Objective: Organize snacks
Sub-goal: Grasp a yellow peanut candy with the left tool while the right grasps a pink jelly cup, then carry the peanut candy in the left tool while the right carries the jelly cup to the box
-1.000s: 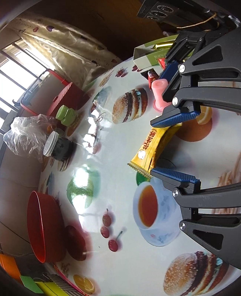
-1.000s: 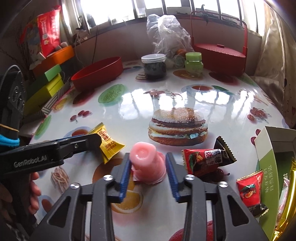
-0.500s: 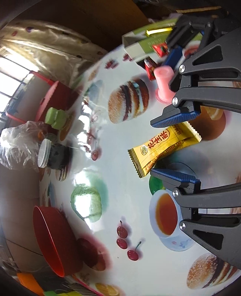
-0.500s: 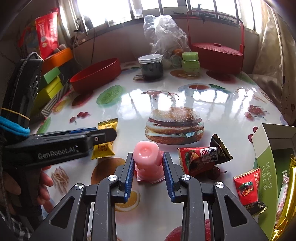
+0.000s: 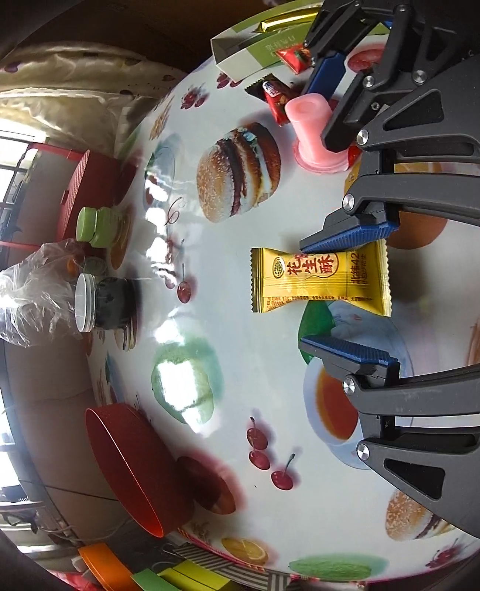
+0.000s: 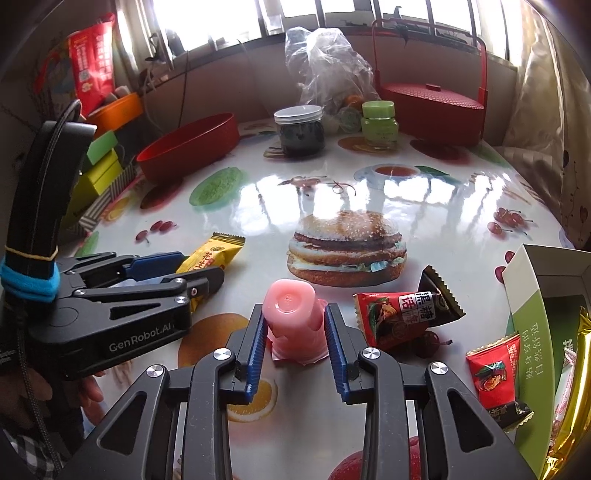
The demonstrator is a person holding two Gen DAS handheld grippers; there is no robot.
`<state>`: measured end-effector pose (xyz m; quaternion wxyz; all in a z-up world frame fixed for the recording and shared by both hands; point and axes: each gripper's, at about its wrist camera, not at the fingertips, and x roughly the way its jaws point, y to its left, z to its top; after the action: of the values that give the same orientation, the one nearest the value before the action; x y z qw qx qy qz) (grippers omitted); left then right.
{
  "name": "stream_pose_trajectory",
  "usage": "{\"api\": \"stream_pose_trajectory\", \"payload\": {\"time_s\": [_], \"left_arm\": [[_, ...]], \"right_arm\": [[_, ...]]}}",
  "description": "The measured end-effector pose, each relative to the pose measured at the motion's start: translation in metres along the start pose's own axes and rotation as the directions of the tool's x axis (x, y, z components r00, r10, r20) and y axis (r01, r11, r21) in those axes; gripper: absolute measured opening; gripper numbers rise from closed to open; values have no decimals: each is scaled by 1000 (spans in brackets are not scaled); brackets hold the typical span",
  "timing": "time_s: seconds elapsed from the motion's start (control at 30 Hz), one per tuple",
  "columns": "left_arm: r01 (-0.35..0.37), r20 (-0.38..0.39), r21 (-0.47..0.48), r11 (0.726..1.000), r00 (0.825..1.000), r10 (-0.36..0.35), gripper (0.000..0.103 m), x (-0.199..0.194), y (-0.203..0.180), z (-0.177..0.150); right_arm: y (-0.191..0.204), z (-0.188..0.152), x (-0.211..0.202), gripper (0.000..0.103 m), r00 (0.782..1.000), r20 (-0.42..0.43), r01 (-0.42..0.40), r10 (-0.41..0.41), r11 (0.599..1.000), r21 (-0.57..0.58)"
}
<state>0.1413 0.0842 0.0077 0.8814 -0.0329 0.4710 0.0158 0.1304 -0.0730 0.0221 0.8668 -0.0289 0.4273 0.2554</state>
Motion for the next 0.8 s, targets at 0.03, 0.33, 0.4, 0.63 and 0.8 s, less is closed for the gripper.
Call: {"api": "stream_pose_trajectory", "payload": {"time_s": [0.03, 0.33, 0.4, 0.63, 0.8], "left_arm": [[-2, 2, 4, 1000, 1000, 2, 46, 0, -1, 0], [-3, 25, 5, 1000, 1000, 3, 46, -3, -2, -4], [-2, 27, 6, 1000, 1000, 2, 41, -3, -3, -5], [11, 36, -10, 1000, 999, -11, 27, -6, -1, -8], [17, 44, -16, 1000, 999, -17, 26, -9, 0, -10]], "right_arm": [[0, 0, 1, 30, 1000, -1, 1, -1, 1000, -1], [-1, 0, 2, 30, 1000, -6, 4, -4, 1000, 2], [-2, 0, 2, 30, 1000, -8, 2, -2, 1000, 5], [-1, -1, 1, 30, 1000, -6, 12, -12, 1000, 11], [-1, -1, -2, 28, 1000, 3, 17, -17, 1000, 14]]}}
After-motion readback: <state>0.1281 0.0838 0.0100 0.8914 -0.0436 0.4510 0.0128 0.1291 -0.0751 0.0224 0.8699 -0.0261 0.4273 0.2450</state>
